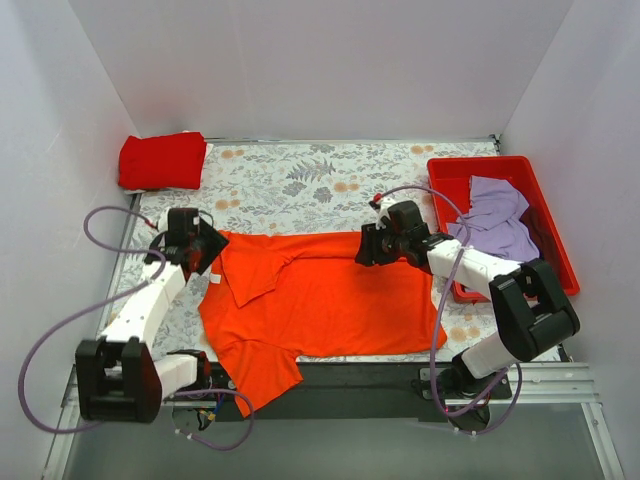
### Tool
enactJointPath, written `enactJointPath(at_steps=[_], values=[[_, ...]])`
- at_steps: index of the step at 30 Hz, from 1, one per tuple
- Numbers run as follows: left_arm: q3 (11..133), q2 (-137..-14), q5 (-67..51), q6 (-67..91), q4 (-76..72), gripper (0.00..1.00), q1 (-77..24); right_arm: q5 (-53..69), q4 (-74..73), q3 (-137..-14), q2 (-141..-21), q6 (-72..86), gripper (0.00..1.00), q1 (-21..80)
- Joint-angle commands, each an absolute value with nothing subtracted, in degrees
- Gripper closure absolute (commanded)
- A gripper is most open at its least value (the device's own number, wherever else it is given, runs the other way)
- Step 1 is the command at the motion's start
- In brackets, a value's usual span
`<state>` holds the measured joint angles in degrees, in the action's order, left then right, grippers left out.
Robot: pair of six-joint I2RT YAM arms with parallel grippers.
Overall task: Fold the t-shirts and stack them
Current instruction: Fold the tshirt
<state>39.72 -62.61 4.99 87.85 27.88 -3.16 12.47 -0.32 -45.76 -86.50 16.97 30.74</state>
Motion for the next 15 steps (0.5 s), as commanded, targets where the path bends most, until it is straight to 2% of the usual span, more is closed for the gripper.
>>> enactJointPath(at_steps=[1, 8, 15], values=[[47.4, -73.2, 12.2, 82.4, 23.9, 0.44, -2.4, 9.2, -2.4, -47.8, -83.8, 14.1, 0.47, 26.5], [61.2, -91.5, 11.5, 79.9, 24.2, 0.53, -0.9, 9.5, -4.0, -48.9, -85.0, 11.6, 0.47, 22.2], [65.4, -98.9, 9.6, 79.0, 24.3, 0.55, -0.8, 9.5, -4.1, -49.3, -87.3, 11.1, 0.47, 19.7]])
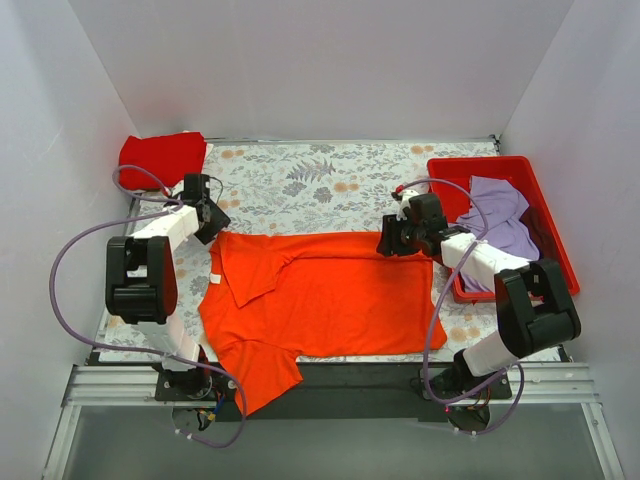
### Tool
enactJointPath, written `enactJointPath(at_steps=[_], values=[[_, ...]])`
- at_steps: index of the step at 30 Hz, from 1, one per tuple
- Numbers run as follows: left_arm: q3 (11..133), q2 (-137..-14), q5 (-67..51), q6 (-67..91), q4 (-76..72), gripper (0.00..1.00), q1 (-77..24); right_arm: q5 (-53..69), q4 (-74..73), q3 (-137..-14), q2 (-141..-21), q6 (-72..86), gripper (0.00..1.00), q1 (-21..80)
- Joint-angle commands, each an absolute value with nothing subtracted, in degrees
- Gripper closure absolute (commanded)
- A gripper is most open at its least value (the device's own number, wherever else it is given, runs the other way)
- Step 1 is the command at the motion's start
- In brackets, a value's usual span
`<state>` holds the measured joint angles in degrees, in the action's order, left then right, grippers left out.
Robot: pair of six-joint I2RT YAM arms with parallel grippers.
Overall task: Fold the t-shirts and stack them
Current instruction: Fold the tshirt
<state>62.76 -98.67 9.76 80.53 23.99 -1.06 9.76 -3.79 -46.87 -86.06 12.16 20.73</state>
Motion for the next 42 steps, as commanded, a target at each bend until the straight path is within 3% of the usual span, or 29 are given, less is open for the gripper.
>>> enactJointPath(at_steps=[1, 6, 8, 9, 10, 11, 13, 28, 30, 39, 42], values=[[65.6, -99.5, 9.4, 79.0, 24.0, 0.55, -0.8, 9.6, -4.1, -49.3, -87.4, 11.0, 0.47, 19.3], [65.8, -100.7, 8.8, 78.4, 23.6, 0.63, -0.8, 9.7, -4.1, -49.2, -88.7, 10.8, 0.47, 18.4], [65.7, -100.7, 8.9, 78.4, 23.5, 0.72, -0.8, 9.5, -4.0, -49.1, -89.2, 10.7, 0.47, 18.1], [65.5, -100.6, 9.6, 78.3, 23.6, 0.82, -0.8, 9.1, -4.0, -48.9, -90.2, 10.8, 0.48, 17.8], [65.3, -100.6, 10.0, 78.2, 23.6, 0.82, -0.8, 8.6, -4.0, -48.9, -90.6, 10.8, 0.48, 17.7], [65.1, -100.4, 10.6, 78.2, 23.6, 0.91, -0.9, 8.2, -3.9, -48.6, -91.1, 10.9, 0.48, 17.6], [64.7, -100.0, 12.2, 78.3, 23.7, 0.98, -0.5, 6.9, -3.5, -48.2, -92.4, 11.3, 0.48, 17.1], [61.2, -96.8, 12.3, 80.7, 23.1, 1.00, 8.6, 7.5, -1.8, -45.2, -94.7, 13.3, 0.48, 12.7], [60.9, -96.2, 12.0, 80.6, 23.0, 0.98, 9.7, 7.6, -1.8, -45.1, -94.8, 13.2, 0.48, 12.3], [60.9, -90.8, 13.1, 78.9, 22.9, 0.71, 10.5, 13.5, -4.4, -48.3, -89.7, 11.5, 0.48, 12.2], [60.0, -86.8, 9.9, 78.0, 23.1, 0.54, 10.5, 16.5, -5.6, -50.1, -87.4, 11.2, 0.48, 12.2]])
